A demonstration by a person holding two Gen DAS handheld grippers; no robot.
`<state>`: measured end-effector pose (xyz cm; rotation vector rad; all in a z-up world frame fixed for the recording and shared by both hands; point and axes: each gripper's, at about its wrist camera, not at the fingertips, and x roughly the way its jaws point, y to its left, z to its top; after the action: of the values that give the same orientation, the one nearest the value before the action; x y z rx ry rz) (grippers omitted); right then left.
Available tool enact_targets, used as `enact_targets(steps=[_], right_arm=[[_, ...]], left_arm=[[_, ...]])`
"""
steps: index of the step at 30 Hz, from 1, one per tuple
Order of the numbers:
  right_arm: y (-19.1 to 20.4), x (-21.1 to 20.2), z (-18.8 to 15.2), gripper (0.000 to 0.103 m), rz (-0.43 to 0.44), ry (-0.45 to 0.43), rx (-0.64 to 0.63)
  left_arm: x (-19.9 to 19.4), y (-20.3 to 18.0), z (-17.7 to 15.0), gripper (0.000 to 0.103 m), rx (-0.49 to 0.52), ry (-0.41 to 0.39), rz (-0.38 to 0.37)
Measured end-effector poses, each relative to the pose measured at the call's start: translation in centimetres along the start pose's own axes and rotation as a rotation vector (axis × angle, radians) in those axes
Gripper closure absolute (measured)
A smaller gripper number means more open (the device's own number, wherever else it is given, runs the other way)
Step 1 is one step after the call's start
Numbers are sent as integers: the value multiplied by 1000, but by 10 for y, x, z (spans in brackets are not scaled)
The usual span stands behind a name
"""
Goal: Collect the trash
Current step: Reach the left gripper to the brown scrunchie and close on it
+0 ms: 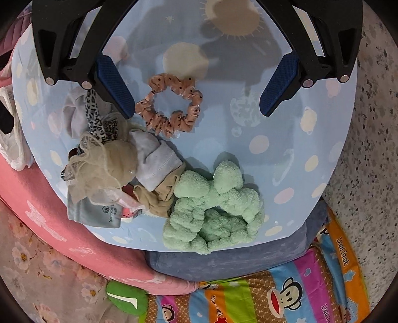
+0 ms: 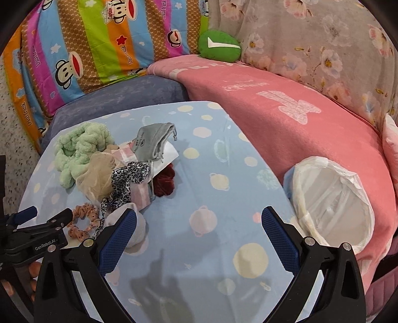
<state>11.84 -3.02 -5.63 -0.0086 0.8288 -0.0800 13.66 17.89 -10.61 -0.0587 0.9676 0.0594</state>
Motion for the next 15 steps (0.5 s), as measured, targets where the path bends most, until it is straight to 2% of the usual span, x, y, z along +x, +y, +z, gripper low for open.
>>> enact_targets(steps=[5,8,10,12,14,15], right_arm=[[22,25,-3,20,62,53,-1],[35,39,-7,33,101,95,-2],[43,46,-10,46,124,120,-10],[51,51,-14,55,142,143,-18],[56,55,-18,64,160,162,-23],[58,56,-20,73,169,171,-23]], left_arm=[[24,5,-1,7,-14,76,-37],[31,9,-3,11,-34,90,-34],[36,12,-4,23,-41,112,-57],[41,13,-6,43,-42,141,-81],[47,15,-8,56,-60,167,-103],[45,17,-8,65,-61,157,-94]])
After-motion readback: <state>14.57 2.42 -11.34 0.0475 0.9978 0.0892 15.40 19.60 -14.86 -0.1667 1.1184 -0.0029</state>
